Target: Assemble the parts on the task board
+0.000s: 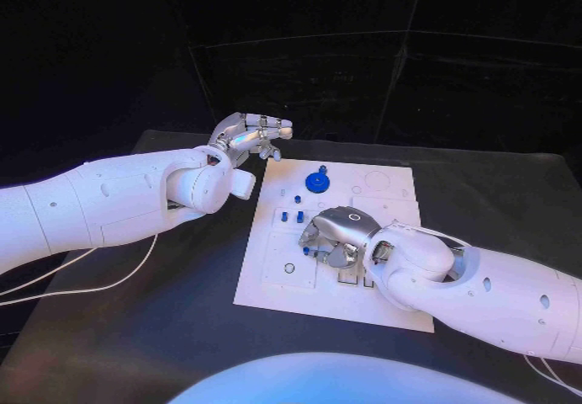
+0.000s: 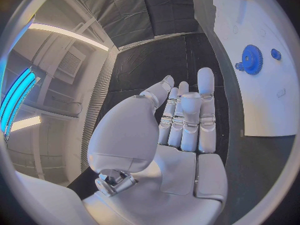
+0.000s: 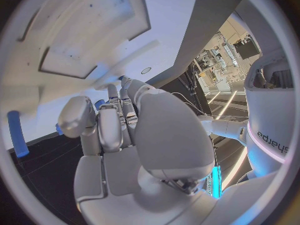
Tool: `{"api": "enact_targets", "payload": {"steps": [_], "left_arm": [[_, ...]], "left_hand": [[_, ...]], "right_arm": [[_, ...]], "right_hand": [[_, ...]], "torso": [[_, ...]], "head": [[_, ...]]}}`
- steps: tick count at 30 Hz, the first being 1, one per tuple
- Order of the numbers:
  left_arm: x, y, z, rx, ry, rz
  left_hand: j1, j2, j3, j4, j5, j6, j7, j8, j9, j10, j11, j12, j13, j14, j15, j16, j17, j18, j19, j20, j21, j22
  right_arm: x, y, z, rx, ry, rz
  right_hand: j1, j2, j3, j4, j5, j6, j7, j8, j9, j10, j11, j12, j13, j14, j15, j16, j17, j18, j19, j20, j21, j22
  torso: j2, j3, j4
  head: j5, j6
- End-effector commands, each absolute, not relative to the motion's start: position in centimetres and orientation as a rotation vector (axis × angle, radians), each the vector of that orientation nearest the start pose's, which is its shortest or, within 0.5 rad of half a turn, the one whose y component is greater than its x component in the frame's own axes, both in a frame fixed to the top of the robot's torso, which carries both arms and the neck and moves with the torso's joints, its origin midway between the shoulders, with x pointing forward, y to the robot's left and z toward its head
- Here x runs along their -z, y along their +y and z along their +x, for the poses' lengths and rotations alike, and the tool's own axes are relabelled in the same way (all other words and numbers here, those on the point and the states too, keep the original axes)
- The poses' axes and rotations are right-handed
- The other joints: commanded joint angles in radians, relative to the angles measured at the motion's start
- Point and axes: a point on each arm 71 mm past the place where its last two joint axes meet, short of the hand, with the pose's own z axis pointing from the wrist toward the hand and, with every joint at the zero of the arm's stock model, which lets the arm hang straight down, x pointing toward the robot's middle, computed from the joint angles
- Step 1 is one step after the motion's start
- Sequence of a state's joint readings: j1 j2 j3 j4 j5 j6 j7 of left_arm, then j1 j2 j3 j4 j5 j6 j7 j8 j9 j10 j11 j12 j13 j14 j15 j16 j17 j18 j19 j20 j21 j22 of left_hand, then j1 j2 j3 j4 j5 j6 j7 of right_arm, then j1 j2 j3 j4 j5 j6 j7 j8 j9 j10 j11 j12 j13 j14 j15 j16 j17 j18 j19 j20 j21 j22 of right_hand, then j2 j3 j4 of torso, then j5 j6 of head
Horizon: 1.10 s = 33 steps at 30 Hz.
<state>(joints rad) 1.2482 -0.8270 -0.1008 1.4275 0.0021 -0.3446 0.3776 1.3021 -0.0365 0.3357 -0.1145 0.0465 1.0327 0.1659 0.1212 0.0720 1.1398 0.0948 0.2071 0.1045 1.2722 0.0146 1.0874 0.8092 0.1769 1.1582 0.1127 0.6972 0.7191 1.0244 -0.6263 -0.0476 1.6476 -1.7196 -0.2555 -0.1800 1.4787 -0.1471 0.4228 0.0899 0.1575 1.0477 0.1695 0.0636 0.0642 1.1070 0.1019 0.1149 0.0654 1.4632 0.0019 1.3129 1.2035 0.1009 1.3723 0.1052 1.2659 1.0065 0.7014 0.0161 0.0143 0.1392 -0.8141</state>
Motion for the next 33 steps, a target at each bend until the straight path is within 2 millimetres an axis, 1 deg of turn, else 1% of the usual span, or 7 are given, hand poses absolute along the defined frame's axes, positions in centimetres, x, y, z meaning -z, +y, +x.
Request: {"api": "enact_targets", "payload": {"steps": [1, 11, 17, 22, 28, 30, 33], "left_arm": [[18.3, 23.3, 50.9, 1.427, 1.409, -1.12], [18.3, 23.3, 50.9, 1.426, 1.412, -1.122], [18.3, 23.5, 50.9, 1.423, 1.411, -1.123], [18.3, 23.5, 50.9, 1.423, 1.412, -1.124], [18.3, 23.6, 50.9, 1.422, 1.411, -1.124], [18.3, 23.6, 50.9, 1.423, 1.412, -1.124], [18.3, 23.5, 50.9, 1.423, 1.412, -1.124]], "left_hand": [[-0.002, -0.001, -0.001, 0.005, 0.002, -0.008, 0.002, -0.006, -0.002, -0.005, 0.0, 0.006, 0.002, -0.004, 0.0, -0.004, -0.001, 0.005, -0.006, 0.003, -0.007, -0.001], [0.001, 0.002, 0.001, 0.005, 0.002, -0.008, 0.003, -0.006, -0.001, -0.006, 0.0, 0.007, 0.002, -0.005, 0.0, -0.004, -0.003, 0.005, -0.005, 0.003, -0.008, -0.002], [0.001, 0.002, 0.001, 0.005, 0.002, -0.008, 0.003, -0.006, -0.001, -0.006, 0.0, 0.007, 0.002, -0.005, 0.0, -0.004, -0.003, 0.005, -0.005, 0.003, -0.008, -0.002], [0.001, 0.002, 0.001, 0.005, 0.002, -0.008, 0.003, -0.006, -0.001, -0.006, 0.0, 0.007, 0.002, -0.005, 0.0, -0.004, -0.003, 0.005, -0.005, 0.003, -0.008, -0.002], [0.001, 0.002, 0.001, 0.005, 0.002, -0.008, 0.003, -0.006, -0.001, -0.006, 0.0, 0.007, 0.002, -0.005, 0.0, -0.004, -0.003, 0.005, -0.005, 0.003, -0.008, -0.002], [0.001, 0.002, 0.001, 0.005, 0.002, -0.008, 0.003, -0.006, -0.001, -0.006, 0.0, 0.007, 0.002, -0.005, 0.0, -0.004, -0.003, 0.005, -0.005, 0.003, -0.008, -0.002], [0.001, 0.002, 0.001, 0.005, 0.002, -0.008, 0.003, -0.006, -0.001, -0.006, 0.0, 0.007, 0.002, -0.005, 0.0, -0.004, -0.003, 0.005, -0.005, 0.003, -0.008, -0.002]], "right_arm": [[24.0, -5.7, 39.8, -0.869, 1.702, -0.467], [23.5, -6.3, 39.7, -0.912, 1.659, -0.406], [22.9, -7.8, 39.2, -0.924, 1.641, -0.359], [22.1, -9.8, 39.1, -0.893, 1.649, -0.32], [19.6, -13.1, 40.5, -0.798, 1.629, -0.286], [19.1, -13.9, 41.0, -0.758, 1.642, -0.282], [18.7, -15.1, 41.7, -0.696, 1.673, -0.28]], "right_hand": [[-0.012, -0.002, 0.005, 0.001, -0.006, -0.01, -0.001, -0.001, 0.001, -0.011, 0.001, -0.004, 0.0, 0.038, 0.008, -0.006, -0.003, 0.005, -0.006, 0.004, -0.005, -0.004], [-0.021, -0.003, 0.004, 0.002, -0.004, -0.015, 0.001, 0.0, 0.001, -0.014, 0.002, -0.001, 0.001, 0.038, 0.01, -0.005, -0.004, 0.005, -0.006, 0.006, -0.005, -0.002], [-0.022, -0.003, 0.006, 0.001, 0.004, -0.016, 0.001, 0.001, 0.002, -0.012, 0.002, 0.003, 0.002, 0.037, 0.01, -0.007, -0.007, 0.005, -0.005, 0.007, -0.004, -0.002], [-0.032, -0.008, 0.002, 0.003, 0.005, -0.017, 0.001, 0.002, 0.003, -0.014, 0.002, 0.006, 0.002, 0.036, 0.01, -0.011, -0.013, 0.007, -0.009, 0.008, -0.01, -0.013], [-0.062, -0.026, -0.021, 0.013, -0.026, -0.031, -0.002, 0.0, 0.002, -0.048, 0.005, 0.001, 0.0, 0.027, 0.014, -0.029, -0.039, 0.011, -0.021, 0.012, -0.028, -0.039], [-0.074, -0.034, -0.042, 0.019, -0.025, -0.049, -0.004, -0.002, 0.001, -0.066, 0.005, 0.001, -0.001, 0.024, 0.014, -0.035, -0.048, 0.013, -0.025, 0.013, -0.034, -0.047], [-0.106, -0.042, -0.106, 0.041, -0.057, -0.091, -0.01, -0.002, 0.0, -0.106, 0.004, -0.004, -0.001, 0.015, 0.016, -0.052, -0.072, 0.018, -0.039, 0.014, -0.055, -0.078]], "torso": [[-0.001, -0.0002, -0.0004], [0.0, 0.0002, 0.0001], [-0.002, 0.0005, -0.002], [-0.002, -0.0011, -0.002], [-0.001, 0.0001, -0.0029], [-0.001, 0.0, -0.0026], [0.0, 0.0003, -0.0005]], "head": [[0.0, 0.0], [0.0, 0.002], [-0.003, 0.009], [-0.014, 0.019], [-0.038, 0.038], [-0.042, 0.042], [-0.05, 0.048]]}}
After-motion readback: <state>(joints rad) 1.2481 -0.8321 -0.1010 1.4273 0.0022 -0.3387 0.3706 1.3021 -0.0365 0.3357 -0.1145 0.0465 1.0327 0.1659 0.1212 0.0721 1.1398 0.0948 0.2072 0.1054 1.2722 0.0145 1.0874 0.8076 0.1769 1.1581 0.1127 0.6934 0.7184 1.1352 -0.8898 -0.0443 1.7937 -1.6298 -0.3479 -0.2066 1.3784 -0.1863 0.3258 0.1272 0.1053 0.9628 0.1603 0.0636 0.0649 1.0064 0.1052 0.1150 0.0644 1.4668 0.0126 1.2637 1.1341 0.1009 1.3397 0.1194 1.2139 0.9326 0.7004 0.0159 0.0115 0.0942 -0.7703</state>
